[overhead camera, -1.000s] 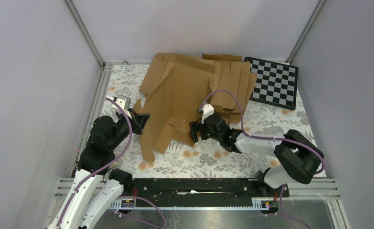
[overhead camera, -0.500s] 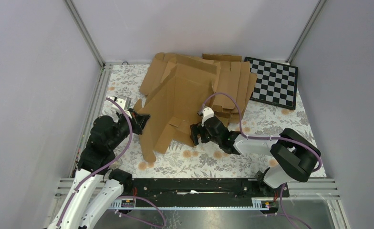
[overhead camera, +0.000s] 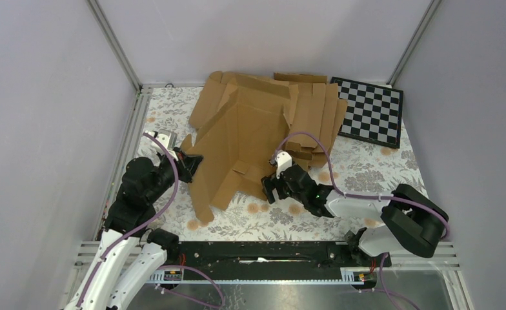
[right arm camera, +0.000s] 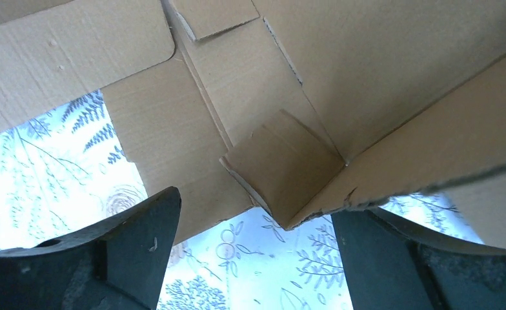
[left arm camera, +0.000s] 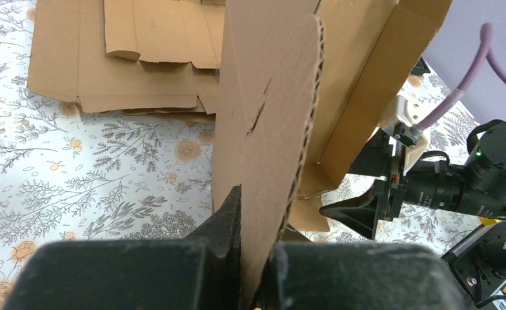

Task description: Fold the paper box

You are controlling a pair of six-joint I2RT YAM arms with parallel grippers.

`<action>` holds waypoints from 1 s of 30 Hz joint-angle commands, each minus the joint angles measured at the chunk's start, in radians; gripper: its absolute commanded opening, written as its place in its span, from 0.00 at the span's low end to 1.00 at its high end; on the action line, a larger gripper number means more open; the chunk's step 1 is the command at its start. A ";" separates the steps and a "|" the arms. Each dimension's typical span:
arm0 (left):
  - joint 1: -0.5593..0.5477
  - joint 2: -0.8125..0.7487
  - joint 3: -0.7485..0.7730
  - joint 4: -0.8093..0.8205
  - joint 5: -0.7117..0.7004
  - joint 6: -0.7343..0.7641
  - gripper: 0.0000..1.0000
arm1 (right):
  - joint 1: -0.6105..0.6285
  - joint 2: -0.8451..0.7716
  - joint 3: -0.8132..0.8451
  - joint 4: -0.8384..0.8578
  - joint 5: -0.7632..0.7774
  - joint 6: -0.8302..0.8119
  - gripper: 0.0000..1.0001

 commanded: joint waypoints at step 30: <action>-0.002 0.017 0.046 -0.003 0.031 0.001 0.00 | 0.034 0.147 0.206 -0.200 -0.053 -0.239 1.00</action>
